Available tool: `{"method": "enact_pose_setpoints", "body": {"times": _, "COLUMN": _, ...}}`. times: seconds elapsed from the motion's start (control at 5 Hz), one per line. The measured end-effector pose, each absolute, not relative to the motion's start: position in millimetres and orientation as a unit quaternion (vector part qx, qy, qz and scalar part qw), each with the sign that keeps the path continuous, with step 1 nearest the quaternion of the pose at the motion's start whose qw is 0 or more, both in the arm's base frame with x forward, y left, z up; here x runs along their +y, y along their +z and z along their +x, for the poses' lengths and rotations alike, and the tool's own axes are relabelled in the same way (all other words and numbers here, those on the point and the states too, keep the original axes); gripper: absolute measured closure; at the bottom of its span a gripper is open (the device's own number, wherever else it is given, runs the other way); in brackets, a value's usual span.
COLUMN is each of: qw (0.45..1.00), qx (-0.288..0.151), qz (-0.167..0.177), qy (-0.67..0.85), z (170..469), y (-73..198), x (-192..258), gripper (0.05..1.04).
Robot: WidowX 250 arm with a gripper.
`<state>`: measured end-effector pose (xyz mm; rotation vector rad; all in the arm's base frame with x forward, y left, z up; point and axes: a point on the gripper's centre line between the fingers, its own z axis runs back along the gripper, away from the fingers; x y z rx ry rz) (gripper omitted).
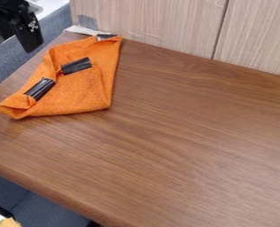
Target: Unfold the cloth to the right
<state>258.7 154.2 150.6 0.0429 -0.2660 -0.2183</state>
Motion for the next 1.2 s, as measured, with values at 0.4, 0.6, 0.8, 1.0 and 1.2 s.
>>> {"method": "enact_pose_setpoints", "body": {"times": 0.4, "qw": 0.987, "qx": -0.100, "qz": 0.002, "qy": -0.127, "z": 274, "y": 129, "x": 149, "gripper": 0.082}}
{"method": "enact_pose_setpoints", "body": {"times": 0.6, "qw": 0.986, "qx": -0.080, "qz": -0.013, "qy": -0.149, "z": 287, "y": 115, "x": 151, "gripper": 0.082}}
{"method": "enact_pose_setpoints", "body": {"times": 0.8, "qw": 0.983, "qx": -0.063, "qz": -0.026, "qy": -0.169, "z": 304, "y": 100, "x": 150, "gripper": 0.082}}
{"method": "enact_pose_setpoints", "body": {"times": 1.0, "qw": 0.980, "qx": -0.042, "qz": -0.044, "qy": -0.191, "z": 322, "y": 81, "x": 145, "gripper": 0.082}}
{"method": "enact_pose_setpoints", "body": {"times": 1.2, "qw": 0.979, "qx": -0.038, "qz": -0.044, "qy": -0.193, "z": 336, "y": 74, "x": 144, "gripper": 0.082}}
